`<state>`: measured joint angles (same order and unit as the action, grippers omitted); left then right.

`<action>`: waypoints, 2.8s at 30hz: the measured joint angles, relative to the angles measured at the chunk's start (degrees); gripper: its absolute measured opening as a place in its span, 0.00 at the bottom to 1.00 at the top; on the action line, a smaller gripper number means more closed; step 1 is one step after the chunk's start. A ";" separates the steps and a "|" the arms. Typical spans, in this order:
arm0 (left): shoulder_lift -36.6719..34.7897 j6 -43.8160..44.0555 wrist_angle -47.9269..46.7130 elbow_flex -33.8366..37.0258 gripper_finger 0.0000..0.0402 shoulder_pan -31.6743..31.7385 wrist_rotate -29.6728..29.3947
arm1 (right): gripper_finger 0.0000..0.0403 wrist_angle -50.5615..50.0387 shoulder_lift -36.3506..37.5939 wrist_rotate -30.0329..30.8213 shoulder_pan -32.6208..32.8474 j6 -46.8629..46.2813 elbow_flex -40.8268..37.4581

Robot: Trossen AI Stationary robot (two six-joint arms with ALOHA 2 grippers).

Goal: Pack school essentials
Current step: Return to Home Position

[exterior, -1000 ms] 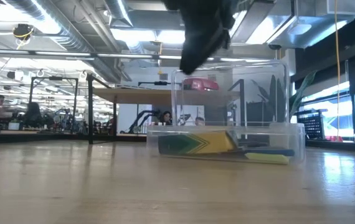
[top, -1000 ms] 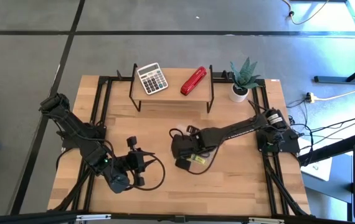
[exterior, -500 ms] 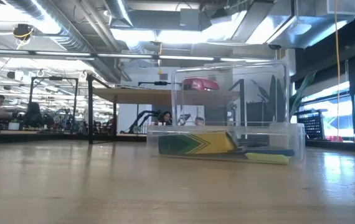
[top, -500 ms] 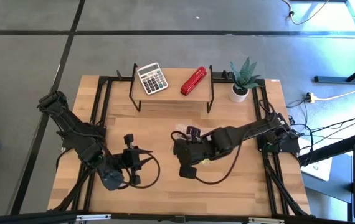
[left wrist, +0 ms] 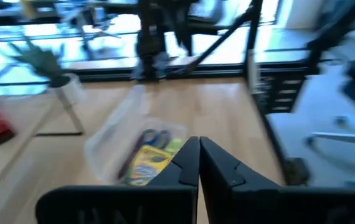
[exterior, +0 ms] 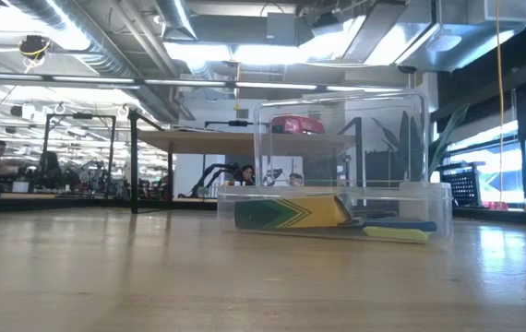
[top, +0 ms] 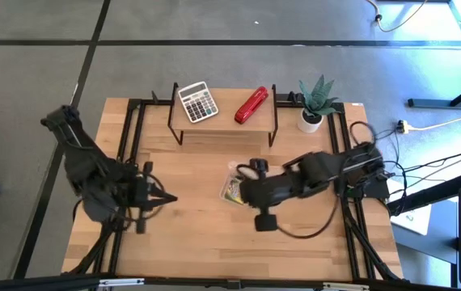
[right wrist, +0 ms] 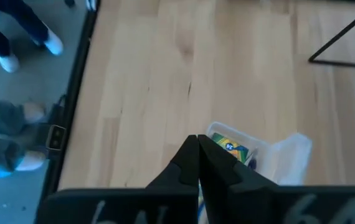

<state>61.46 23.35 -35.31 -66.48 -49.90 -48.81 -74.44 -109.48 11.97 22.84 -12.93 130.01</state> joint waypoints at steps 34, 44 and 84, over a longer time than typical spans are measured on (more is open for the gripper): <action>-41.18 -16.49 24.67 33.97 0.00 17.97 23.90 | 0.00 55.75 63.88 -1.53 3.20 1.22 -71.71; -53.87 -14.49 28.42 44.55 0.00 22.26 22.66 | 0.00 66.04 79.97 0.29 3.20 0.91 -89.90; -61.23 -10.56 39.98 66.01 0.00 24.54 16.02 | 0.00 78.04 109.38 -2.21 3.05 1.64 -126.07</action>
<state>0.23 12.79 4.68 -0.47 -25.36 -32.79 3.60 -0.10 9.76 25.89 -11.29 3.94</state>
